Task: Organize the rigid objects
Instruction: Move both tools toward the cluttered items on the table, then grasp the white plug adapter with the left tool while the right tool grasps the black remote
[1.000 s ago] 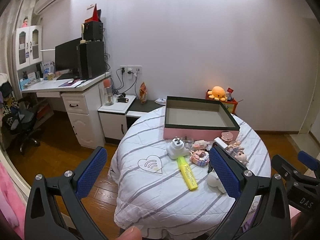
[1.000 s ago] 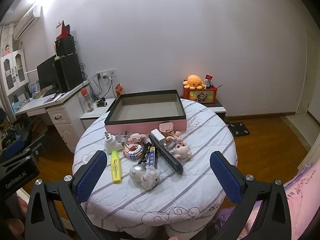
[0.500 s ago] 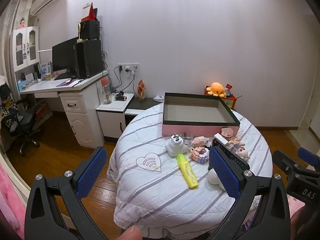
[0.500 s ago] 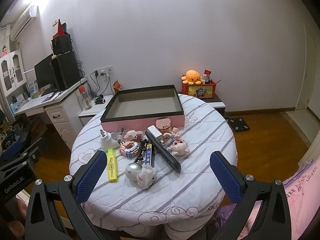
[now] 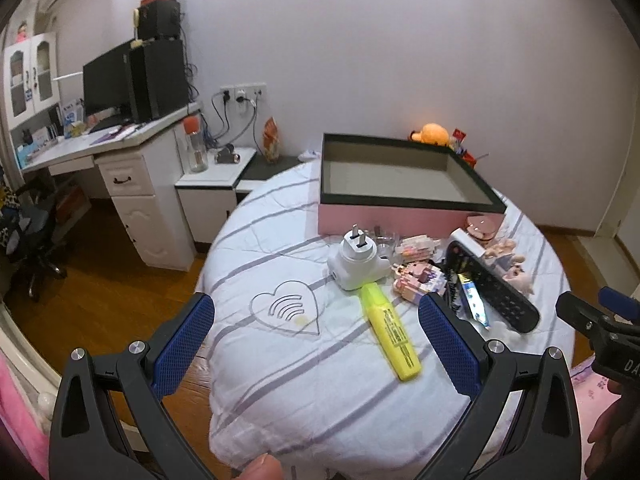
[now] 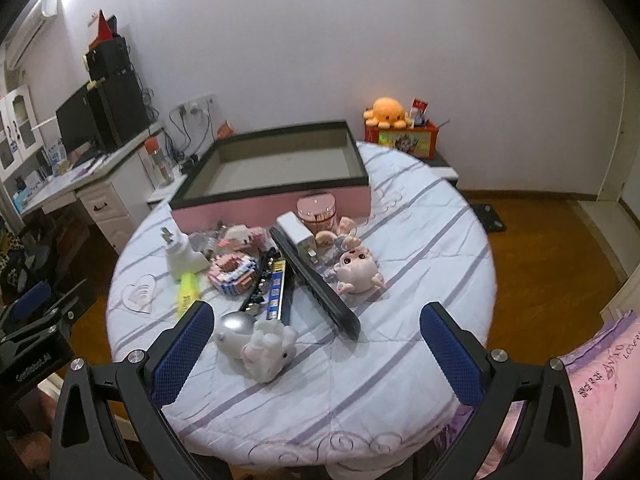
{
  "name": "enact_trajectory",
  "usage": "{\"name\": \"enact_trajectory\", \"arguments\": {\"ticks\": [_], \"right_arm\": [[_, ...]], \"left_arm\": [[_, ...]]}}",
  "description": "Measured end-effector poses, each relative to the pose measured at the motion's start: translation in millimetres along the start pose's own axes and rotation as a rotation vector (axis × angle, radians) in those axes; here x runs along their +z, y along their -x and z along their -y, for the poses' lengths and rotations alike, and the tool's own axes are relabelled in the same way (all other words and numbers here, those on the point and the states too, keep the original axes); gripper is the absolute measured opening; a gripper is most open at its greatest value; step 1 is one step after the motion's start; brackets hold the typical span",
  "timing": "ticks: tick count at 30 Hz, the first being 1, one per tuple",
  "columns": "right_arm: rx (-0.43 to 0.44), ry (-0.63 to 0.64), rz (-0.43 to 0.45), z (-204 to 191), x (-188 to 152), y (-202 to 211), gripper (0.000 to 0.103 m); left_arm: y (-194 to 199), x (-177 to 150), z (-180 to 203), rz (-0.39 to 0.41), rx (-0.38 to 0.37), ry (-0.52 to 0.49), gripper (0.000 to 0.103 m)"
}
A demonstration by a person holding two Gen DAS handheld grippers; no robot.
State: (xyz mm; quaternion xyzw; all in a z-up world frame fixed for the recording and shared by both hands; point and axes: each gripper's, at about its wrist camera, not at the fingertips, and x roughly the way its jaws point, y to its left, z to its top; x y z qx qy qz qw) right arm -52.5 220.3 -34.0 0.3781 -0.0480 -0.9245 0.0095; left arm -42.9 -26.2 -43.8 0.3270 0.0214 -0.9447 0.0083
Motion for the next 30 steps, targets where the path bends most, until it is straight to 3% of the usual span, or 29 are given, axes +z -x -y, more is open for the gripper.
{"name": "enact_trajectory", "arguments": {"ticks": [14, 25, 30], "right_arm": [[0.001, 0.020, -0.091, 23, 10, -68, 0.103], [0.022, 0.022, -0.140, 24, 8, -92, 0.102], [0.043, 0.041, -0.171, 22, 7, -103, 0.090]], "left_arm": [[-107, 11, 20, -0.124, -0.010, -0.012, 0.103], [-140, 20, 22, -0.149, -0.016, 0.050, 0.103], [-156, 19, 17, -0.172, -0.035, 0.110, 0.102]]}}
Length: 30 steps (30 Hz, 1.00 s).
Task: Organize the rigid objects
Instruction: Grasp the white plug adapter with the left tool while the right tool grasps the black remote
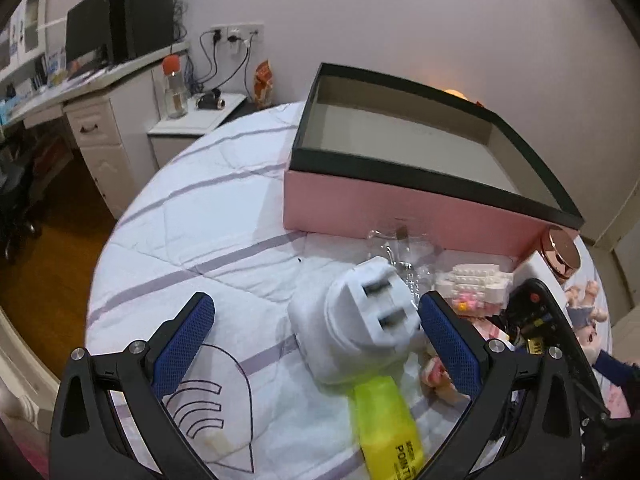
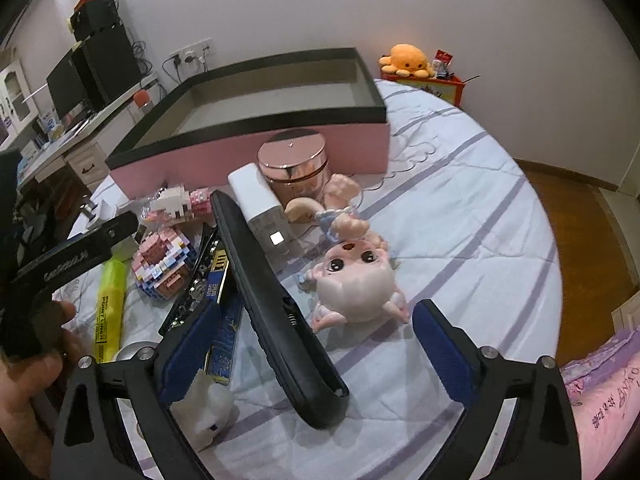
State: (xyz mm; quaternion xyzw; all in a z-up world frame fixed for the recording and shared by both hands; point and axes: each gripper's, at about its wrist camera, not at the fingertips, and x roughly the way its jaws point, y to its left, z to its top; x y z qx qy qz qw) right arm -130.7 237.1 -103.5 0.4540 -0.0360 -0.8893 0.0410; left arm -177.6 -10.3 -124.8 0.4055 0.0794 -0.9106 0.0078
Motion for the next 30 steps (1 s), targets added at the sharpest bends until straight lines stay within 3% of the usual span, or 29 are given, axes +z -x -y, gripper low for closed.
{"name": "enact_trajectory", "arguments": {"ticks": [6, 9, 14, 20, 30], "right_arm": [[0.025, -0.008, -0.022, 10, 3, -2, 0.071], [0.023, 0.010, -0.031, 8, 4, 1, 0.067], [0.039, 0.040, -0.057, 5, 0, 7, 0.062], [0.060, 0.035, -0.063, 5, -3, 13, 0.061], [0.082, 0.034, -0.037, 1, -2, 22, 0.060]], "left_arm": [[5, -3, -10, 0.016, -0.032, 0.046, 0.088], [9, -7, -13, 0.017, -0.048, 0.054, 0.079], [14, -12, -21, 0.017, -0.067, 0.063, 0.075], [9, -7, -17, 0.012, -0.102, 0.030, 0.053], [3, -6, -6, -0.004, -0.081, -0.037, 0.052]]}}
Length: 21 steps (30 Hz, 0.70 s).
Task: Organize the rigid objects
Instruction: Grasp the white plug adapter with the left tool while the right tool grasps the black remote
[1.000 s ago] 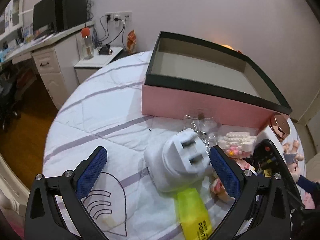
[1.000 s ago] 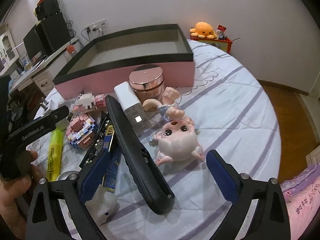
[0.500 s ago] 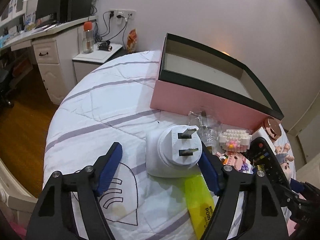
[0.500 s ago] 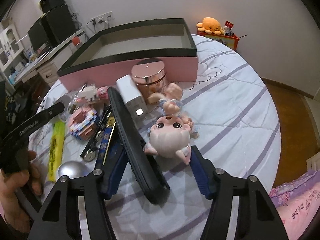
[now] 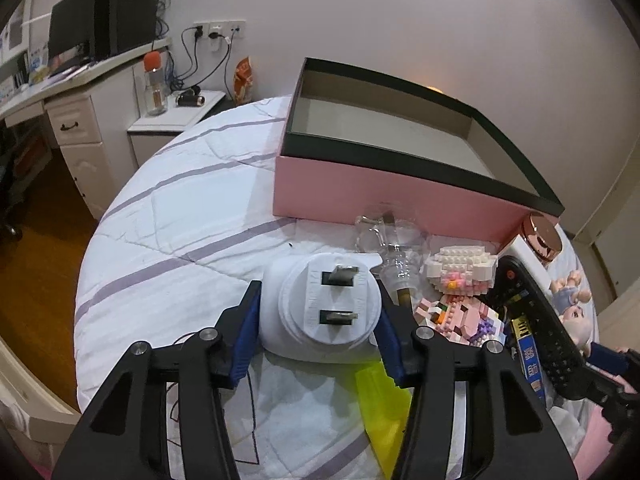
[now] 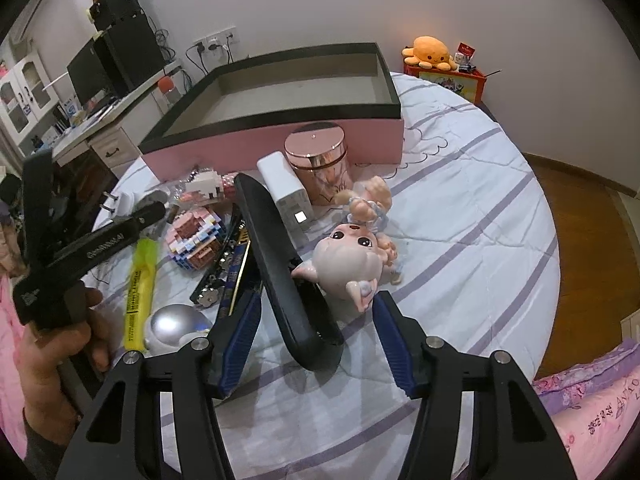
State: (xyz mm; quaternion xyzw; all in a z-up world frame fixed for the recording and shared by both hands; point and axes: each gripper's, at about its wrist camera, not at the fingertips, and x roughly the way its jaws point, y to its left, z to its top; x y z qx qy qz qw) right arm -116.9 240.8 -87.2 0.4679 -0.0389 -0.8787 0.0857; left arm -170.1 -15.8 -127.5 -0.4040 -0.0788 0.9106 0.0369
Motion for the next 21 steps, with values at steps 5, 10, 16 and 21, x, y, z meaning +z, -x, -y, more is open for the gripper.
{"name": "enact_trajectory", "arguments": {"ticks": [5, 10, 16, 21], "right_arm": [[0.008, -0.004, -0.008, 2, 0, -12, 0.058], [0.047, -0.034, -0.022, 2, -2, -29, 0.035], [0.086, -0.006, -0.014, -2, -1, -21, 0.034], [0.082, 0.010, -0.023, -8, 7, -42, 0.028]], "left_arm": [[-2, 1, 1, -0.005, 0.001, -0.007, 0.053], [-2, 1, 6, -0.008, 0.007, -0.026, 0.053], [-3, 1, 9, -0.009, 0.014, -0.038, 0.053], [-3, 1, 6, -0.008, -0.010, -0.033, 0.050]]}}
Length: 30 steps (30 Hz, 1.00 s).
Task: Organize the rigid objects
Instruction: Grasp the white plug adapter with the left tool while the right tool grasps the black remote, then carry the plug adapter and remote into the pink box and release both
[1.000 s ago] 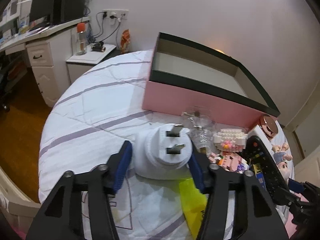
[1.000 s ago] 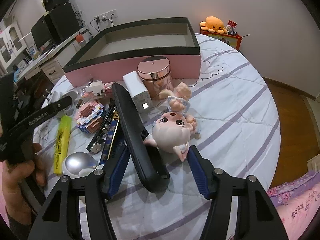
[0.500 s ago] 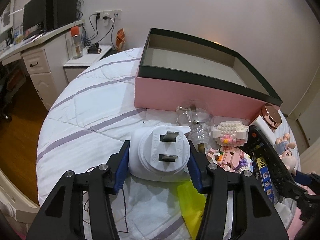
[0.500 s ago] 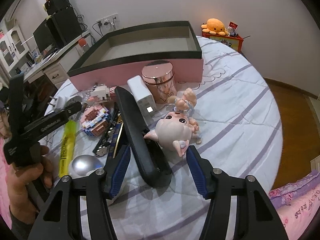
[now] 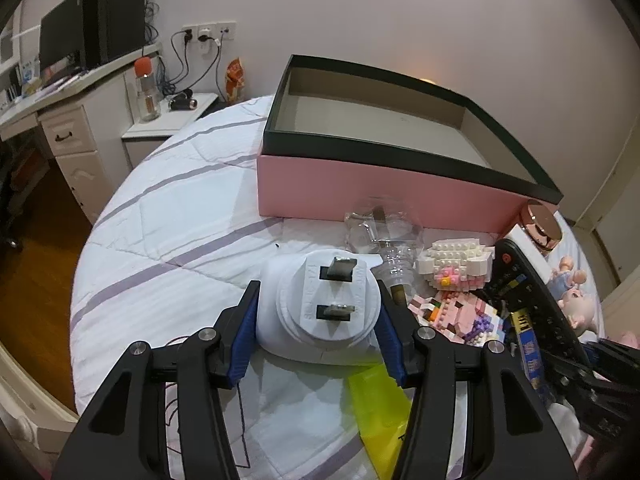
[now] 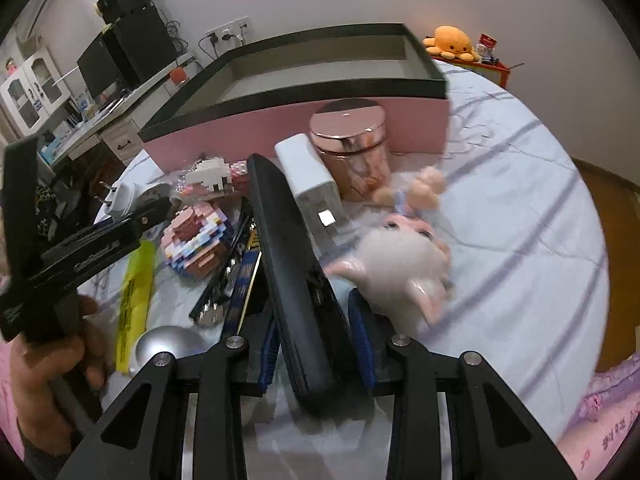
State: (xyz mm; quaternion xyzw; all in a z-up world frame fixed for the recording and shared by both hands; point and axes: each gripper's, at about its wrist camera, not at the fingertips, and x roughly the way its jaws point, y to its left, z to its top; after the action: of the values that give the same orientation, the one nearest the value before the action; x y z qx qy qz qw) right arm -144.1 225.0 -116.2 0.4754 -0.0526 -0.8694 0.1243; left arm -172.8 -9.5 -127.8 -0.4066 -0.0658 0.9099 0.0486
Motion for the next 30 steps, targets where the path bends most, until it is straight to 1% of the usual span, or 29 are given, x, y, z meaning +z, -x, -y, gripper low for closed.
{"name": "enact_trajectory", "arguments": {"ticks": [1, 3, 5, 6, 8, 13, 15, 19, 22, 27, 30], "right_arm": [[0.001, -0.010, 0.001, 2, 0, 1, 0.026], [0.041, -0.037, 0.010, 5, 0, 7, 0.020], [0.056, -0.034, 0.022, 1, -2, 13, 0.017], [0.064, -0.037, 0.026, -1, -3, 15, 0.017], [0.112, -0.071, 0.038, 2, -5, 20, 0.017], [0.178, -0.125, 0.071, 8, -8, 33, 0.017], [0.224, -0.154, 0.086, 10, -9, 39, 0.017], [0.239, -0.167, 0.119, 6, -8, 47, 0.017], [0.235, -0.156, 0.146, 3, 0, 56, 0.017], [0.239, -0.144, 0.191, -3, 21, 63, 0.017], [0.240, -0.139, 0.211, -1, 40, 63, 0.017]], "left_arm": [[1, 0, -1, 0.003, -0.001, 0.002, 0.049], [3, -1, -3, 0.006, -0.018, 0.008, 0.049], [6, -3, -4, 0.013, -0.030, 0.011, 0.048], [9, -4, -5, 0.017, -0.035, 0.014, 0.048], [15, -7, -7, 0.027, -0.034, 0.021, 0.048], [34, -10, -11, 0.053, -0.013, 0.016, 0.048], [42, -10, -13, 0.062, -0.010, 0.018, 0.048], [59, -8, -12, 0.087, -0.011, 0.016, 0.048], [68, -2, -8, 0.108, -0.019, 0.005, 0.048], [72, 15, 0, 0.133, -0.036, 0.000, 0.048], [71, 31, 8, 0.154, -0.045, -0.016, 0.048]]}}
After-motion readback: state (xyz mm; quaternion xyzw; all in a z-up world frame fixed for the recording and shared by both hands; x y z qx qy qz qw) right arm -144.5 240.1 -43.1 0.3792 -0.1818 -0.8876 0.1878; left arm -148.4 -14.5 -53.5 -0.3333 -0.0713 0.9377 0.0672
